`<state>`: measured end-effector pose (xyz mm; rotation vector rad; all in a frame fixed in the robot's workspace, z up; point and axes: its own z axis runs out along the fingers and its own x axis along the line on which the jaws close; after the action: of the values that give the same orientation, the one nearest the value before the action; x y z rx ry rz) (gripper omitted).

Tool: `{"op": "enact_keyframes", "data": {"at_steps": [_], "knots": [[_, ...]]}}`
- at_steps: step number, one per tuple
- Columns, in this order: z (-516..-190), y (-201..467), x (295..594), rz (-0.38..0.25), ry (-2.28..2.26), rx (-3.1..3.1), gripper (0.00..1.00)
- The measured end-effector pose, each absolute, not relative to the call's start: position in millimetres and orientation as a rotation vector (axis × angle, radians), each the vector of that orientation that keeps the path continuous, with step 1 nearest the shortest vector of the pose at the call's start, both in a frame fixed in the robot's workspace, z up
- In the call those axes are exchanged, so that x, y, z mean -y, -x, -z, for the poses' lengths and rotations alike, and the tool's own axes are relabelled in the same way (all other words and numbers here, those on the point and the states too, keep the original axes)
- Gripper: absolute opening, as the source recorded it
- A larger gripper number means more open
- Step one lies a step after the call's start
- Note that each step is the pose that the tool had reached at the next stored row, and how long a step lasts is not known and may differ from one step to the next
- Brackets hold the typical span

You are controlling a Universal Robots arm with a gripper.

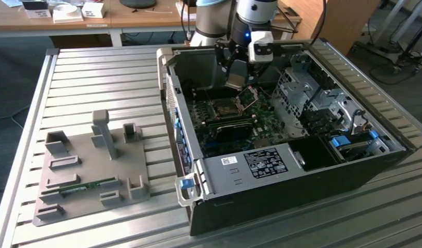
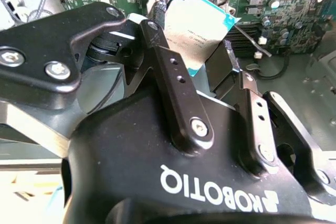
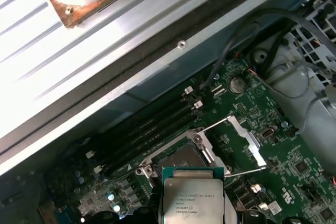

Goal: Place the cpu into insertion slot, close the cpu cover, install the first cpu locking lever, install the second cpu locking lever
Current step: 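Place the cpu into insertion slot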

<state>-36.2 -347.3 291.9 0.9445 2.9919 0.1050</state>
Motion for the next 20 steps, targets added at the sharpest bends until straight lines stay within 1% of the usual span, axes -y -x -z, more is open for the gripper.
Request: {"op": "enact_keyframes", "data": {"at_steps": [20], "knots": [[-291.8, 36.2, 347.4, -0.104, -1.121, -2.926, 0.54]]}}
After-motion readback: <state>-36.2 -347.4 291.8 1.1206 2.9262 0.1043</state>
